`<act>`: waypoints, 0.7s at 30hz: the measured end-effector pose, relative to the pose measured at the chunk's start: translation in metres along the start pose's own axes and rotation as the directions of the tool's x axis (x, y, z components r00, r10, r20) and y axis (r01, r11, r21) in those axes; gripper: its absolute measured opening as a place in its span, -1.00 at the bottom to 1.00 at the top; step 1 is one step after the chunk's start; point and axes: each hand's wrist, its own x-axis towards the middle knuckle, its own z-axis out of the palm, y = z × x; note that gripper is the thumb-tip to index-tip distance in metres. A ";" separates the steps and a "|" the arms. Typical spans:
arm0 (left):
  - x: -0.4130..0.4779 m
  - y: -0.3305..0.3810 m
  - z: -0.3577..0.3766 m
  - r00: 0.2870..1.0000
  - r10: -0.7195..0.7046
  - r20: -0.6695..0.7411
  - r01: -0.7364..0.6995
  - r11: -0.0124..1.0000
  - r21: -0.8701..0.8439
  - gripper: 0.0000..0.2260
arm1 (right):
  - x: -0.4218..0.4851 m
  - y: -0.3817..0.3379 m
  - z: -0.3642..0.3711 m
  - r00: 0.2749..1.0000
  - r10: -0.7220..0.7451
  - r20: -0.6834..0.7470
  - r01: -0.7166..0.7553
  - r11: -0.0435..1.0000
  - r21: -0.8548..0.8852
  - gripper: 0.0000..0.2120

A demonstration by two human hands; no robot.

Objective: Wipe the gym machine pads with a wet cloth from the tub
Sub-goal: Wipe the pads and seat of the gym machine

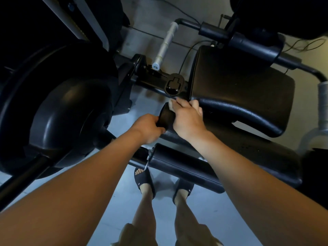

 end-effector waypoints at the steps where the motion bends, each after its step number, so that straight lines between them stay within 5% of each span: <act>1: 0.000 0.002 0.002 1.000 -0.017 -0.008 0.017 1.000 0.025 -0.81 | 0.008 -0.005 -0.004 0.999 -0.005 0.042 0.004 1.000 0.020 -0.45; 4: 0.003 0.013 0.002 0.997 -0.080 0.017 0.079 0.994 0.076 -0.90 | 0.019 0.001 -0.011 0.991 -0.015 0.134 0.006 0.998 0.065 -0.52; 8: 0.012 0.031 -0.010 0.984 -0.159 0.077 0.157 0.987 0.030 -0.71 | 0.011 0.023 -0.016 0.991 0.069 0.113 -0.074 0.997 0.039 -0.66; 15: 0.018 0.026 0.004 0.973 -0.214 -0.088 0.221 0.972 0.083 -0.79 | 0.015 0.021 -0.001 0.992 -0.016 0.122 -0.021 0.955 0.295 -0.63; 21: 0.018 0.028 0.011 0.958 -0.238 -0.158 0.252 0.965 0.074 -0.85 | 0.020 0.011 -0.008 0.996 0.017 0.093 -0.025 0.997 0.076 -0.70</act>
